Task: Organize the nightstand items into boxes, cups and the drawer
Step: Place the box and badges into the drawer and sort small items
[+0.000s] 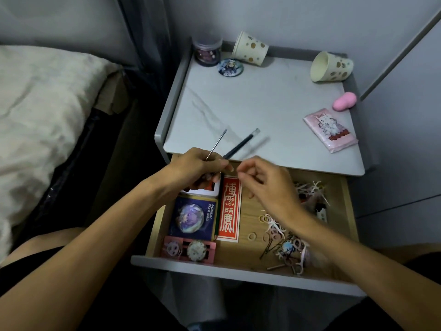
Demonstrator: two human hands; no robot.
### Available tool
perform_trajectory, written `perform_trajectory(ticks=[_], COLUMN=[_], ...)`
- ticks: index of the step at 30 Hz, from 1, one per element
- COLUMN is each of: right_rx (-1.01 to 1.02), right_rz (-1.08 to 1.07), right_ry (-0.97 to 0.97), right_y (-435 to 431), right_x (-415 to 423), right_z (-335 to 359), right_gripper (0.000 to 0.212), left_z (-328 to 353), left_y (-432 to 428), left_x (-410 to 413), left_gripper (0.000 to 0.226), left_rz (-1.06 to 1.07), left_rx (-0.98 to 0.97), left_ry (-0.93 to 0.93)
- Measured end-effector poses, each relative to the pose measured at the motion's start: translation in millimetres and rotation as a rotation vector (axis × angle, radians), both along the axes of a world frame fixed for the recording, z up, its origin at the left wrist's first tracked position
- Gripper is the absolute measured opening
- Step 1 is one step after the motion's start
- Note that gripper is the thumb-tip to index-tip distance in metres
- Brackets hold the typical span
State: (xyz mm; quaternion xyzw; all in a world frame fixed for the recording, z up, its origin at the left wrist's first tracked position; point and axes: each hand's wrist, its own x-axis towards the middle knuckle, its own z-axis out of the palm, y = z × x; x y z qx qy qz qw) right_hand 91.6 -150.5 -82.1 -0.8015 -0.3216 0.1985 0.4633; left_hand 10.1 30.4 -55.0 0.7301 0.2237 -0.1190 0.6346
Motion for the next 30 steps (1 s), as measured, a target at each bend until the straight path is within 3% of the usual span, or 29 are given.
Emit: perform_trajectory(ticks=[1, 3, 6, 11, 17, 19, 22, 26, 30], right_rx=[0.070, 0.119, -0.047, -0.157, -0.257, -0.319, -0.442, -0.488, -0.446], right_rz=[-0.038, -0.111, -0.042, 0.178, 0.289, 0.319, 0.266, 0.094, -0.092], right_ry=[-0.018, -0.248, -0.590, -0.632, -0.640, -0.507, -0.043, 0.434, 0.579], right_y=[-3, -9, -10, -16, -15, -17, -22, -16, 8], right_x=[3, 12, 22, 22, 16, 9, -9, -19, -16], right_z=[7, 12, 7, -4, -8, -10, -23, -56, -86], right_gripper=[0.014, 0.025, 0.034, 0.027, 0.021, 0.018, 0.008, 0.011, 0.021], left_z=[0, 2, 6, 9, 4, 2, -2, -1, 3], left_y=[1, -1, -4, -3, -2, 0, 7, 14, 8], left_x=[-1, -2, -4, -2, -2, -2, 1, 2, -1], left_gripper=[0.038, 0.044, 0.031, 0.030, 0.020, 0.024, 0.036, 0.038, 0.022], left_rz=[-0.032, -0.115, -0.205, -0.200, -0.186, -0.124, 0.070, 0.251, 0.288], left_rx=[-0.003, -0.003, 0.025, 0.051, 0.032, 0.104, 0.333, 0.171, 0.083], left_ry=[0.013, 0.041, 0.079, 0.101, 0.124, 0.141, 0.140, 0.058, -0.008])
